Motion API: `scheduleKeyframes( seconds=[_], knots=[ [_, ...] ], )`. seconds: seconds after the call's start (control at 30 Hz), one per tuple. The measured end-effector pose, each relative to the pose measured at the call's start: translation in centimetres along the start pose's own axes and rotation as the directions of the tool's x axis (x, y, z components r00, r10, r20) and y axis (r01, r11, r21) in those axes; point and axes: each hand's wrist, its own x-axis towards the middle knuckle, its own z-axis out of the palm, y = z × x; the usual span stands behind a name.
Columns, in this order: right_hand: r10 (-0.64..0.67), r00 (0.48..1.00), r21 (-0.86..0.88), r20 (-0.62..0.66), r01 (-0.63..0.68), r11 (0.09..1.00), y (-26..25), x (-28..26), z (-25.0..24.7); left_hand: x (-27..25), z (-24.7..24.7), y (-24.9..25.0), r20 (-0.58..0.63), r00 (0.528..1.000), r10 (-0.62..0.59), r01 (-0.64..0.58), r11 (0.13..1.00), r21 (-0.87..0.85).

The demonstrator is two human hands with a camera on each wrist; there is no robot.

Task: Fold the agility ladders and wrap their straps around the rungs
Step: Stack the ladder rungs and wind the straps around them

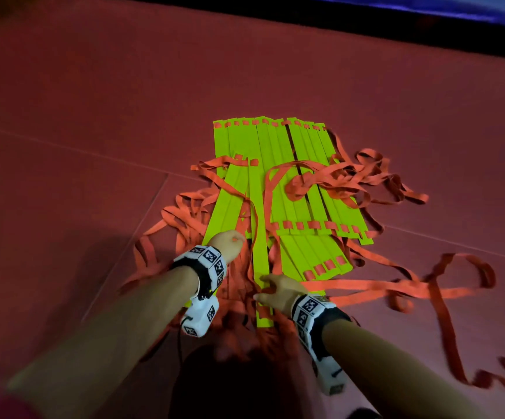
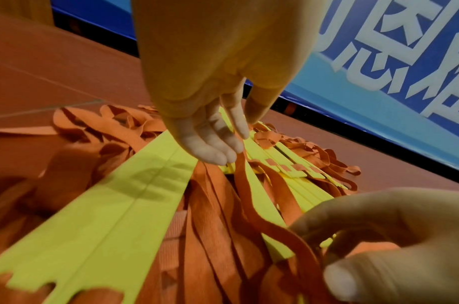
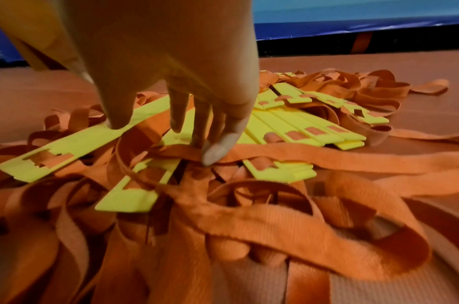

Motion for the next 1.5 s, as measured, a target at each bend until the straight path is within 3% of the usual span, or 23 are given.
scheduleKeyframes(
  seconds=[0.17, 0.3, 0.4, 0.5, 0.6, 0.77, 0.93, 1.1, 1.23, 1.3, 1.37, 1.43, 1.5],
  knots=[
    [-0.028, 0.997, -0.094, -0.067, 0.021, 0.995, 0.3, 0.0, 1.2, -1.8, 1.2, -2.1, 0.025, 0.999, 0.038, -0.038, 0.999, -0.009],
    [0.009, 0.998, -0.137, -0.068, -0.018, 0.990, 0.4, 0.4, 1.4, -2.0, 2.1, -4.1, 0.025, 1.000, 0.002, -0.001, 0.999, -0.032],
    [0.065, 0.996, -0.053, -0.060, -0.068, 0.996, 1.0, 0.7, 0.3, -2.6, 2.8, -4.8, 0.009, 1.000, -0.016, 0.016, 1.000, 0.002],
    [0.147, 0.975, 0.147, -0.167, -0.123, 0.981, 2.8, 1.1, -0.9, -2.6, 4.5, -5.8, 0.033, 0.999, 0.007, -0.009, 0.999, 0.035],
    [0.193, 0.951, 0.343, -0.241, -0.103, 0.934, 4.0, 1.1, -2.4, -3.2, 6.0, -5.6, 0.073, 0.997, 0.039, -0.044, 0.997, 0.064],
    [0.226, 0.933, 0.456, -0.280, -0.078, 0.887, 5.5, 0.5, -4.0, -3.1, 8.6, -5.2, 0.110, 0.993, 0.053, -0.055, 0.998, 0.014],
    [0.340, 0.855, 0.498, -0.392, -0.114, 0.860, 7.2, -0.4, -4.6, -3.9, 10.9, -4.0, 0.132, 0.989, 0.066, -0.050, 0.992, -0.117],
    [0.547, 0.699, 0.515, -0.460, -0.291, 0.806, 9.7, -1.7, -7.4, -4.8, 11.7, -3.1, 0.049, 0.990, 0.132, -0.129, 0.990, -0.060],
    [0.587, 0.651, 0.383, -0.482, -0.446, 0.809, 12.1, -3.4, -8.5, -4.4, 11.1, -3.4, 0.070, 0.991, 0.116, -0.113, 0.993, -0.037],
    [0.511, 0.675, 0.127, -0.533, -0.533, 0.837, 12.1, -4.0, -7.9, -4.0, 10.4, -3.6, 0.087, 0.989, 0.122, -0.118, 0.992, -0.053],
    [0.370, 0.773, -0.079, -0.515, -0.473, 0.877, 11.3, -4.1, -6.8, -3.7, 9.7, -4.1, 0.087, 0.989, 0.119, -0.110, 0.990, -0.093],
    [0.260, 0.881, -0.097, -0.396, -0.321, 0.942, 10.2, -3.5, -5.4, -3.7, 8.7, -4.8, 0.085, 0.991, 0.101, -0.090, 0.989, -0.121],
    [0.178, 0.944, -0.024, -0.278, -0.192, 0.981, 8.4, -3.1, -3.8, -3.6, 7.9, -5.7, 0.066, 0.995, 0.073, -0.064, 0.990, -0.122]
  ],
)
